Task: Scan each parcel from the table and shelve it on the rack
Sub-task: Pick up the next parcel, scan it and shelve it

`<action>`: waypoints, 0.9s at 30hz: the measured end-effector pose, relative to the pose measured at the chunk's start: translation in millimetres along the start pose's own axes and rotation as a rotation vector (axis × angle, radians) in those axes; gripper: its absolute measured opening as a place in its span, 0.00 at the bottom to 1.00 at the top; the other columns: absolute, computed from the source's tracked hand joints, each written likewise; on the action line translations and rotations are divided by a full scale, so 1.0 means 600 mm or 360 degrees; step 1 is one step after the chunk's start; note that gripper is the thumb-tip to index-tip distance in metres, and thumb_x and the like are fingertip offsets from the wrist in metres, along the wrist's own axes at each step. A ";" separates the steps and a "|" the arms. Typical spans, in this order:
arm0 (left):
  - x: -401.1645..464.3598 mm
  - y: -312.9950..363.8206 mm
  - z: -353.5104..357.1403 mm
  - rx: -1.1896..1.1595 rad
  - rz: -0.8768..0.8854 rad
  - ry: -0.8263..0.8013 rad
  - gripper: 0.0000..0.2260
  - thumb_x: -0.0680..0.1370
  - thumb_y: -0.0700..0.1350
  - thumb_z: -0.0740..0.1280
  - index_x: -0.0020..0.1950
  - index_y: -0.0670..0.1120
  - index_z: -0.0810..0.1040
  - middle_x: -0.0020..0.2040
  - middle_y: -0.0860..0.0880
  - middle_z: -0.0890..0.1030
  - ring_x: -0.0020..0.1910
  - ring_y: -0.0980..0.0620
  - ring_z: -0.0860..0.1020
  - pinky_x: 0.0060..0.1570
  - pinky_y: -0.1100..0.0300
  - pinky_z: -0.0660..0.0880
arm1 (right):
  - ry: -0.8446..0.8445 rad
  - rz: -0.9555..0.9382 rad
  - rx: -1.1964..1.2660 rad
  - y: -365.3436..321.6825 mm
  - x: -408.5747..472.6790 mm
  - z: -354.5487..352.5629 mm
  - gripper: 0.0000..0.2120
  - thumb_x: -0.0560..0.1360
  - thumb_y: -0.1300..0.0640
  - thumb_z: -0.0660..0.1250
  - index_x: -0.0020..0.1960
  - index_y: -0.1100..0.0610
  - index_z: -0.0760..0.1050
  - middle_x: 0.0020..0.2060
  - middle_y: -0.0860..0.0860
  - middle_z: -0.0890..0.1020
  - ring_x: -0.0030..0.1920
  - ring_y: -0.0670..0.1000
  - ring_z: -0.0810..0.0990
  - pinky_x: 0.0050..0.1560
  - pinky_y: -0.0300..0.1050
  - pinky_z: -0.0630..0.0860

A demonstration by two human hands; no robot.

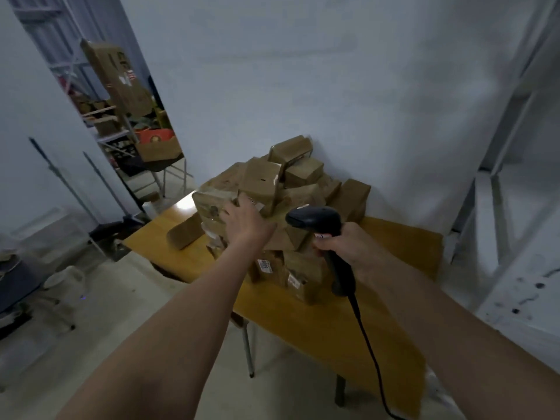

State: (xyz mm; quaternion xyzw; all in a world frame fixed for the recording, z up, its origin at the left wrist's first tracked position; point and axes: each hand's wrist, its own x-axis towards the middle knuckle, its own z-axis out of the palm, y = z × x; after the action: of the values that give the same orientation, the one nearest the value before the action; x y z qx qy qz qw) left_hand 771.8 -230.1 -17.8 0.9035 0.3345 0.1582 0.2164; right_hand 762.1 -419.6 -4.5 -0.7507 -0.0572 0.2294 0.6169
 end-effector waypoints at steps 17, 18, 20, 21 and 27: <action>0.145 0.016 0.075 -0.0221 -0.0117 -0.0017 0.55 0.63 0.59 0.79 0.78 0.45 0.49 0.75 0.39 0.60 0.73 0.37 0.59 0.67 0.41 0.64 | 0.0220 0.0087 0.0149 0.006 0.091 0.020 0.10 0.73 0.61 0.70 0.54 0.57 0.77 0.47 0.57 0.82 0.48 0.53 0.81 0.58 0.52 0.73; 0.146 0.014 0.077 -0.0235 -0.0125 -0.0003 0.52 0.65 0.57 0.79 0.78 0.43 0.50 0.74 0.39 0.61 0.73 0.38 0.60 0.67 0.41 0.65 | 0.0219 0.0092 0.0159 0.008 0.090 0.016 0.10 0.73 0.61 0.71 0.54 0.57 0.77 0.48 0.57 0.82 0.49 0.54 0.81 0.60 0.54 0.73; 0.146 0.011 0.078 -0.0272 -0.0125 0.0021 0.49 0.66 0.55 0.78 0.76 0.42 0.53 0.73 0.39 0.62 0.72 0.39 0.61 0.67 0.43 0.66 | 0.0226 0.0090 0.0173 0.010 0.088 0.008 0.10 0.73 0.60 0.71 0.54 0.57 0.76 0.48 0.58 0.82 0.51 0.56 0.80 0.62 0.56 0.72; 0.146 0.010 0.076 -0.0314 -0.0131 0.0036 0.48 0.66 0.55 0.78 0.76 0.41 0.54 0.72 0.39 0.63 0.72 0.39 0.61 0.66 0.43 0.67 | 0.0232 0.0083 0.0185 0.010 0.087 0.003 0.10 0.73 0.60 0.71 0.54 0.57 0.76 0.48 0.58 0.82 0.52 0.56 0.80 0.63 0.57 0.71; 0.115 0.036 0.047 -0.1113 -0.0220 0.0039 0.42 0.64 0.55 0.78 0.70 0.41 0.63 0.62 0.43 0.71 0.62 0.44 0.72 0.59 0.48 0.75 | 0.0310 0.0016 0.0337 -0.007 0.061 -0.031 0.07 0.74 0.61 0.70 0.51 0.58 0.77 0.51 0.61 0.81 0.55 0.60 0.79 0.64 0.60 0.71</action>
State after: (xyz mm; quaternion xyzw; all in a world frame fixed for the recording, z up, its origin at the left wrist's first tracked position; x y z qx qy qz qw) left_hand 845.7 -206.4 -21.2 0.7479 0.3231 0.2590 0.5188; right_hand 803.2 -422.0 -7.9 -0.7004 0.0314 0.1633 0.6941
